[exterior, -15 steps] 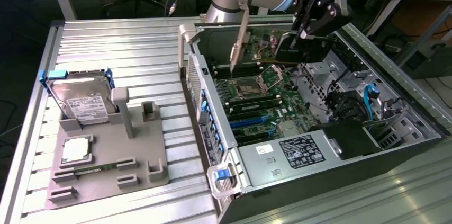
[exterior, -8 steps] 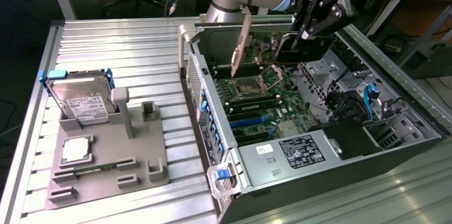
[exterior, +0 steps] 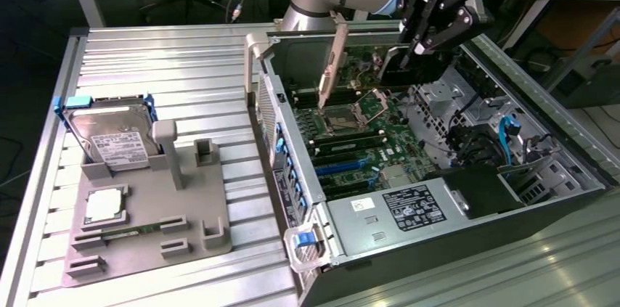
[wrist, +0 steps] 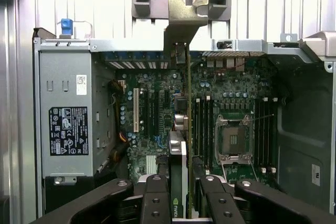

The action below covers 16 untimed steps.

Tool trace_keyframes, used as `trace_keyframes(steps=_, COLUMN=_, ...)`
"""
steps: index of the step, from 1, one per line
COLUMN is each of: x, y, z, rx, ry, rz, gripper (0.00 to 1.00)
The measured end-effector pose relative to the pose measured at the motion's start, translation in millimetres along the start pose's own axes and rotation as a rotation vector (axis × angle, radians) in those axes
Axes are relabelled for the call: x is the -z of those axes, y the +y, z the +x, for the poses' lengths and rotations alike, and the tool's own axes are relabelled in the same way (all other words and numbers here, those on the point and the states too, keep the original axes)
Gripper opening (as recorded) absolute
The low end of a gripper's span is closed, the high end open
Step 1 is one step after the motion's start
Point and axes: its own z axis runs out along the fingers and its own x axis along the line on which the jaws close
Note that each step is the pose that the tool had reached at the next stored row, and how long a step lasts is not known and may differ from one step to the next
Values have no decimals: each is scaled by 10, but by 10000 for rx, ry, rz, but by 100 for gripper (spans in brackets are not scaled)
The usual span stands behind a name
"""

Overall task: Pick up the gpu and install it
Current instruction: 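Insert the gpu into the slot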

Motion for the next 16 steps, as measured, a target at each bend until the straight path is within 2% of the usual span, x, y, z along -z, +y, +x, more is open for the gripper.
trace_keyframes(steps=16, x=-64, y=-3, z=2, rx=-34, ry=0, rz=0, gripper=27)
